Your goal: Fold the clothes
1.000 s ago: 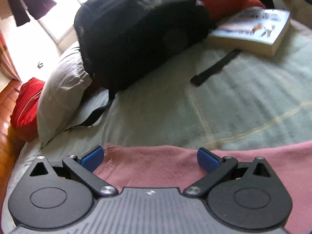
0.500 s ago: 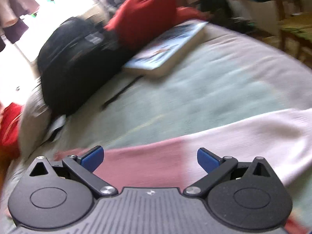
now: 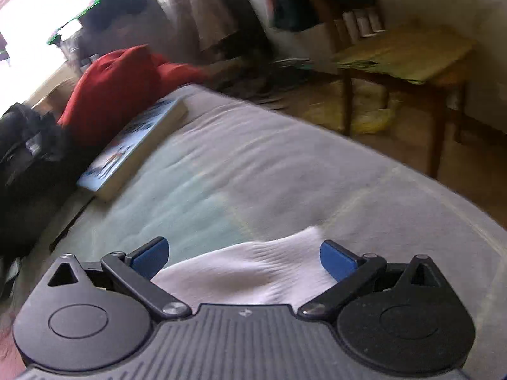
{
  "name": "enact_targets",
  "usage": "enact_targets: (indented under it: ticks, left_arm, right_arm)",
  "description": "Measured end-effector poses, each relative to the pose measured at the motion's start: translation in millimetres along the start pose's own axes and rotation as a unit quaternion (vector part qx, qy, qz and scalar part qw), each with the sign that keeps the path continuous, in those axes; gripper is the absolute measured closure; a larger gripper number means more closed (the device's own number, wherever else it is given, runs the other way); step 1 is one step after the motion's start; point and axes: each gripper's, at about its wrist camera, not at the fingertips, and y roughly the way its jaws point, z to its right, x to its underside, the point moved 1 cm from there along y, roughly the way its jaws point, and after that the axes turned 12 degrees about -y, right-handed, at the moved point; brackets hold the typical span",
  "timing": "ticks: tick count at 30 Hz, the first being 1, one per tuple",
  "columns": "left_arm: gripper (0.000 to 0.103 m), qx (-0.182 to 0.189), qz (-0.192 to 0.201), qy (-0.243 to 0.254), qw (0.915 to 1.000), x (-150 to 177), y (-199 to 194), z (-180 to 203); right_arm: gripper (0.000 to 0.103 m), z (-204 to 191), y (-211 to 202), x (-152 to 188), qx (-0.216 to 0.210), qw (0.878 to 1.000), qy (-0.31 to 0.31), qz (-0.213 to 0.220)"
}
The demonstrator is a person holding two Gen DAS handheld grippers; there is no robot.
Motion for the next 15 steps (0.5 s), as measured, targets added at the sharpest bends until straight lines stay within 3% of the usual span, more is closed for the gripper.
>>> enact_targets:
  ticks: [5, 9, 12, 15]
  left_arm:
    - [0.001, -0.002, 0.002, 0.009, 1.0000, 0.6, -1.0, 3.9]
    - [0.001, -0.001, -0.001, 0.008, 1.0000, 1.8, -1.8, 3.1]
    - [0.001, -0.001, -0.003, 0.006, 1.0000, 1.9, -1.4, 2.5]
    - [0.001, -0.002, -0.001, 0.006, 1.0000, 2.4, -0.9, 3.4]
  right_arm:
    - [0.000, -3.4, -4.9, 10.0, -0.103, 0.995, 0.014, -0.005]
    - [0.000, -14.5, 6.3, 12.1, -0.048, 0.996, -0.046, -0.057]
    - [0.000, -29.4, -1.2, 4.7, -0.018, 0.997, -0.045, -0.055]
    - [0.000, -44.1, 3.4, 1.0, -0.038, 0.996, -0.054, -0.051]
